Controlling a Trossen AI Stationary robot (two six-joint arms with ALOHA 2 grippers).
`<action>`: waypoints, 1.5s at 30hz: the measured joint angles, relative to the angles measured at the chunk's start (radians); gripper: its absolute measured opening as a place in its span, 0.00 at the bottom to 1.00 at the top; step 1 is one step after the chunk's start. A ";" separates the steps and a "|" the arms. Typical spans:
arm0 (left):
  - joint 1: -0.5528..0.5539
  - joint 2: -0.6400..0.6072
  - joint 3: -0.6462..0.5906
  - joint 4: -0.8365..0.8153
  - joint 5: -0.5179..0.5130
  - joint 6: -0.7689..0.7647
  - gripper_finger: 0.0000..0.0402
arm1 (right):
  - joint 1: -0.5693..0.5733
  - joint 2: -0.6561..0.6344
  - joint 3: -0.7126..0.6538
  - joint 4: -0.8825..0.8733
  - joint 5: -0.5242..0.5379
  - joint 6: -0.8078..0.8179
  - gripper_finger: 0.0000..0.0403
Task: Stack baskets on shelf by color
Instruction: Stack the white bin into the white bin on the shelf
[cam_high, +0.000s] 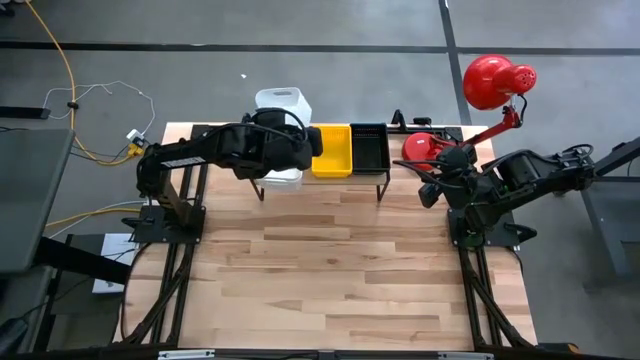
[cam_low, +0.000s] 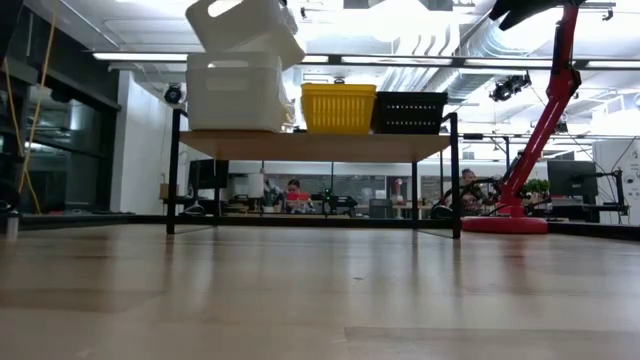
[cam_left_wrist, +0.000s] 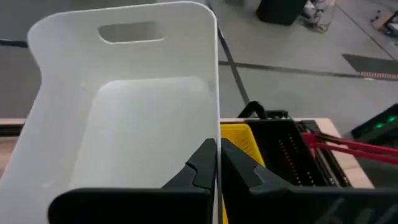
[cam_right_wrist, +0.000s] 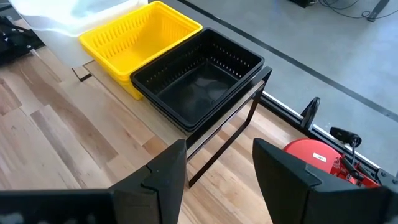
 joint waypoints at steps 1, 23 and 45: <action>0.000 -0.002 0.000 0.002 0.003 0.010 0.00 | 0.000 0.000 0.000 -0.002 0.000 0.000 0.43; 0.017 0.103 0.000 -0.191 0.087 0.016 0.00 | 0.000 0.000 0.000 -0.010 0.011 -0.007 0.43; 0.044 0.110 0.000 -0.180 0.071 0.120 0.11 | 0.000 0.000 0.000 -0.009 0.011 -0.004 0.43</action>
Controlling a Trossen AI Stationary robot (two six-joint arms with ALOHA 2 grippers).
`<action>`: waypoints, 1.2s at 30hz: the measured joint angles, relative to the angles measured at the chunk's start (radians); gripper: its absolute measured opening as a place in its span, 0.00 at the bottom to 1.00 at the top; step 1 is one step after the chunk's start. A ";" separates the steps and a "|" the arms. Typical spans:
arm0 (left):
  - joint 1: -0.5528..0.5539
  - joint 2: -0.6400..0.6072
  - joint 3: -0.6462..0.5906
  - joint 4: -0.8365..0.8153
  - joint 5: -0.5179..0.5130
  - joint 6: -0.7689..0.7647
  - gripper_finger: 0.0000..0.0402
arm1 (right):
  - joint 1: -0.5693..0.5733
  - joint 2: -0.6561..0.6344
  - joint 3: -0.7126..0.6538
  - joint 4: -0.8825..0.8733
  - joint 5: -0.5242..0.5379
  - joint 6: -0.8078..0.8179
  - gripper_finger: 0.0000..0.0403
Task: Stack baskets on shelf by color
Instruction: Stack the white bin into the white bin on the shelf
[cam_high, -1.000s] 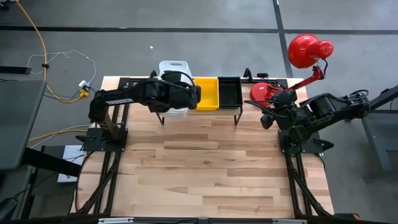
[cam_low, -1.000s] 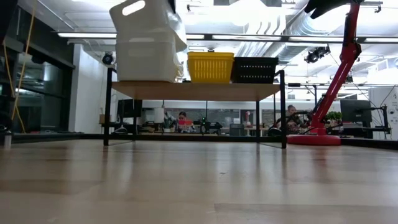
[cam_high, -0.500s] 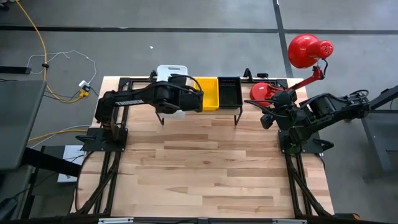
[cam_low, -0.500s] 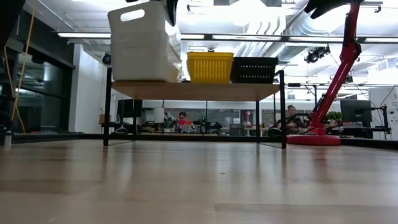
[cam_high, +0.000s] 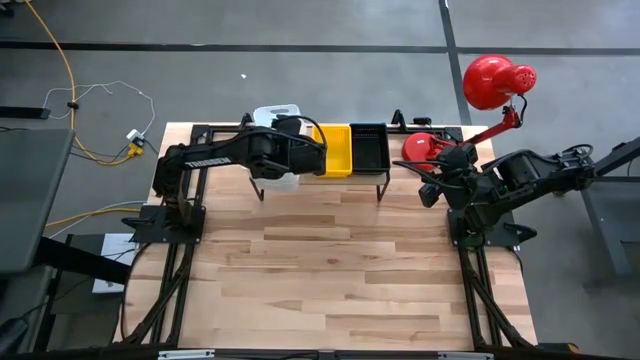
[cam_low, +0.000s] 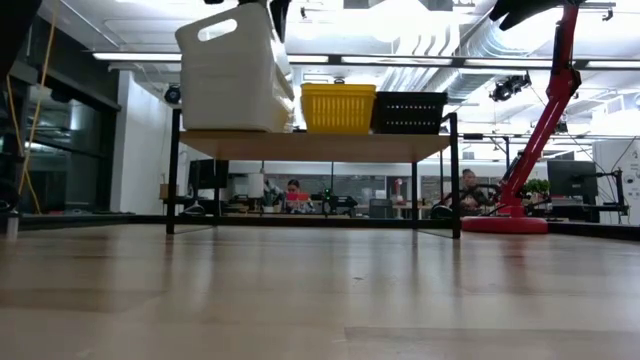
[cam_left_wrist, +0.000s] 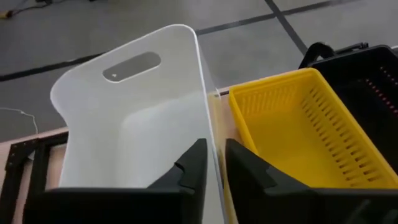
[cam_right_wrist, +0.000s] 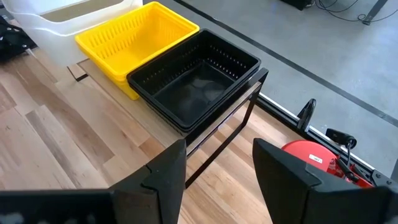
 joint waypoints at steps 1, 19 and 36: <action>0.000 0.000 0.000 0.000 0.000 0.008 0.13 | 0.000 0.000 0.000 0.000 0.000 0.000 0.43; 0.003 -0.008 0.155 0.009 -0.063 0.116 0.37 | 0.000 0.000 0.000 0.000 0.000 0.023 0.43; -0.039 -0.005 0.008 0.078 -0.266 -0.032 0.01 | 0.000 0.000 0.000 -0.001 0.010 0.048 0.43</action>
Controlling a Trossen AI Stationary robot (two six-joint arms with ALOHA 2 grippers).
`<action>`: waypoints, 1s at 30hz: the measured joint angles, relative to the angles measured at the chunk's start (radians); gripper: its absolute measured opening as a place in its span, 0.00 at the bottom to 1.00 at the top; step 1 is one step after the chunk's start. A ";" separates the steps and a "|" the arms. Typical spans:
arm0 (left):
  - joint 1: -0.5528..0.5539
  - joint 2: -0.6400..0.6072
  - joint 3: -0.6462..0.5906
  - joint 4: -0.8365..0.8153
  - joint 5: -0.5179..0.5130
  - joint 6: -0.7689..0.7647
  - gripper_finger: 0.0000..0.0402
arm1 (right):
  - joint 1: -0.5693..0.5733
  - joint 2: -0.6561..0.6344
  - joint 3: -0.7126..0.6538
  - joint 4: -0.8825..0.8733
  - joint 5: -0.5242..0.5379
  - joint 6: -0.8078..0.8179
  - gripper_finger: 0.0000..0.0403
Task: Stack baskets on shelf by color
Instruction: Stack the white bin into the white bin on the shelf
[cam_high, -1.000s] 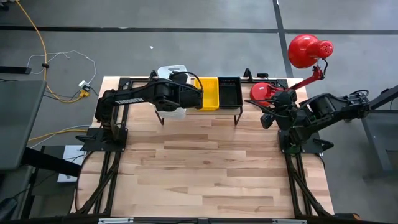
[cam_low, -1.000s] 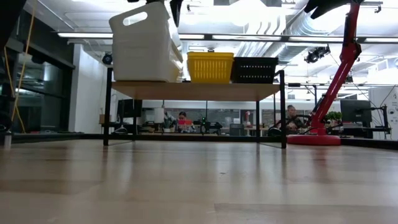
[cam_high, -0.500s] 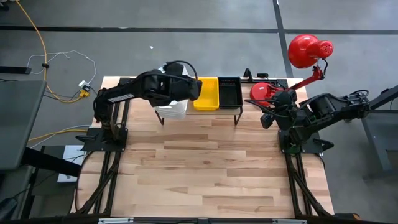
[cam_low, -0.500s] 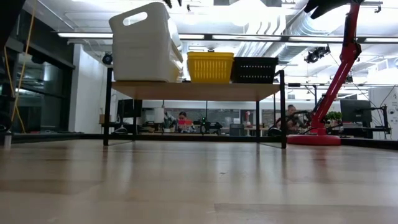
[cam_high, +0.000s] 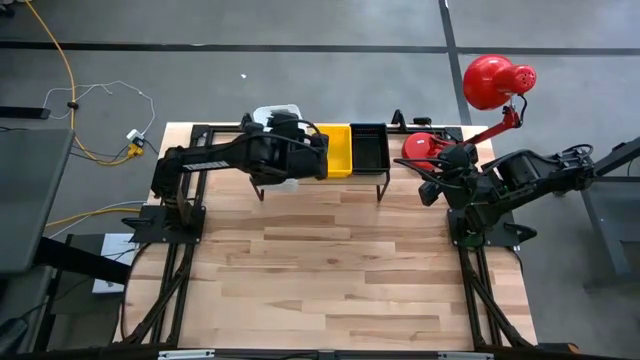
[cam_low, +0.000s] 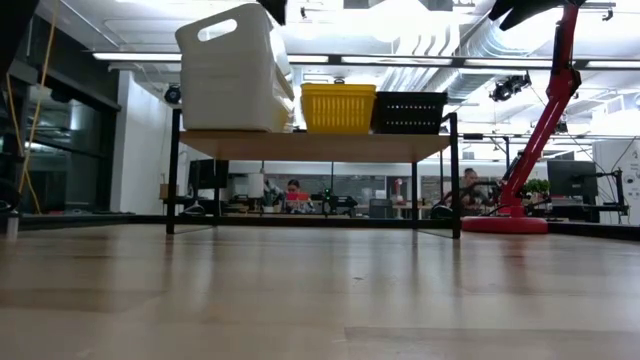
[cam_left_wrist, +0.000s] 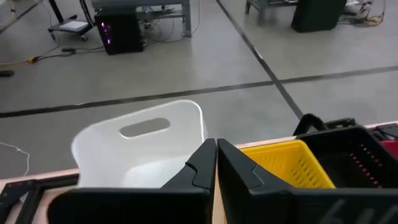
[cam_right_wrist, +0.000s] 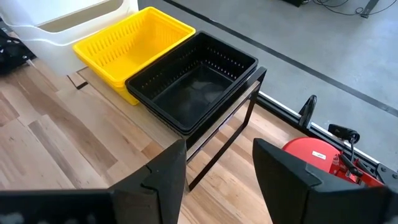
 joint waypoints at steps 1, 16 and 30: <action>0.000 0.000 -0.015 0.016 0.001 0.000 0.00 | 0.000 0.000 0.000 0.000 0.000 0.002 0.43; 0.055 0.001 -0.032 0.052 0.038 0.020 0.00 | 0.000 0.000 0.000 0.000 -0.001 0.002 0.43; 0.060 0.074 -0.032 0.110 0.076 0.037 0.00 | 0.000 0.000 0.000 0.000 -0.007 0.005 0.43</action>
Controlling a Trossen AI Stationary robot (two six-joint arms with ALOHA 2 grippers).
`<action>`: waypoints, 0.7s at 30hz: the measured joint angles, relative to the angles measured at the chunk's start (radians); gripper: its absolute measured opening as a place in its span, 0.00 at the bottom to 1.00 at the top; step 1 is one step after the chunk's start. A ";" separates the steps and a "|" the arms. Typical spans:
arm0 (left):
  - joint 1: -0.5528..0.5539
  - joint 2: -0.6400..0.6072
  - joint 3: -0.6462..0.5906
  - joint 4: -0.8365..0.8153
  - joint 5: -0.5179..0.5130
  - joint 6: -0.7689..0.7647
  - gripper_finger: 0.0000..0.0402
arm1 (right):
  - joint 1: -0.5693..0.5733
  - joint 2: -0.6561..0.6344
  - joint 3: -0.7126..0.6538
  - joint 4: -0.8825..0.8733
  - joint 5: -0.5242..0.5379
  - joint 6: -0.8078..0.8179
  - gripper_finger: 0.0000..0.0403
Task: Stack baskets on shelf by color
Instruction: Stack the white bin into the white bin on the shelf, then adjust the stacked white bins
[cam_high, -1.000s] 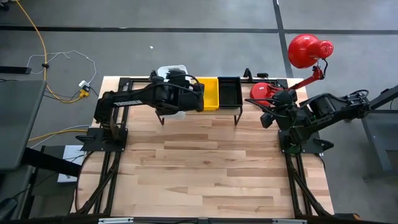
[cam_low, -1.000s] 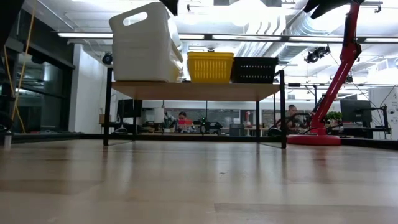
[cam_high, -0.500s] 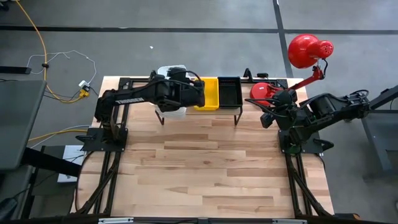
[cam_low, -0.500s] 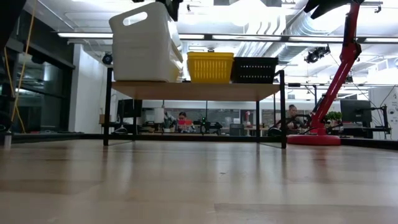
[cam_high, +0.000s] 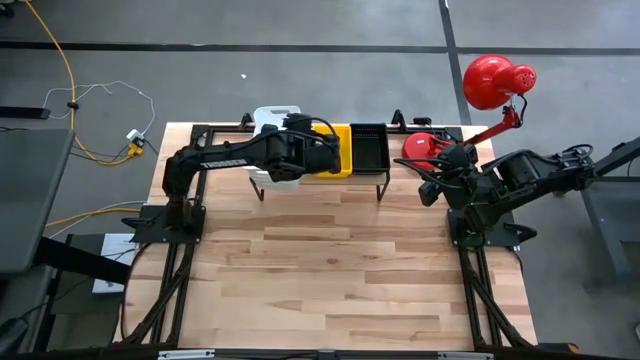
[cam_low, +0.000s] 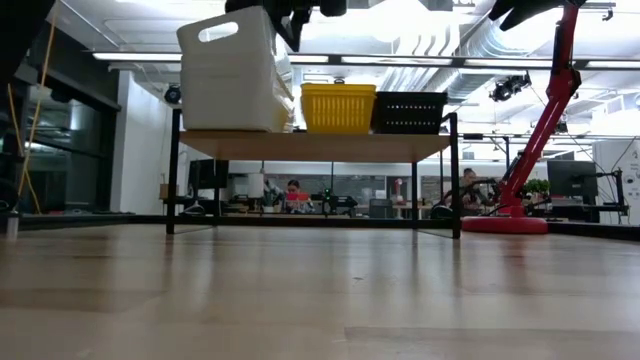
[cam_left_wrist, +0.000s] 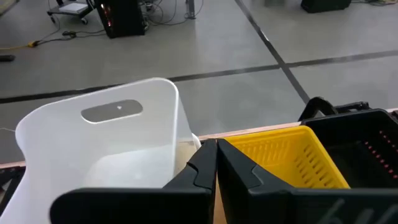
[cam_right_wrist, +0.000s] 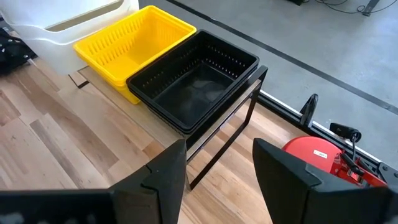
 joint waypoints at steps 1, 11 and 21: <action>0.000 0.000 0.000 0.002 0.000 0.005 0.00 | 0.000 0.000 0.000 0.000 0.000 0.000 0.43; 0.035 0.000 0.000 0.002 0.026 0.023 0.00 | 0.000 0.000 0.000 0.000 0.004 0.000 0.43; 0.071 -0.053 0.000 0.110 0.230 0.511 0.00 | 0.000 0.000 0.000 0.000 0.004 0.004 0.43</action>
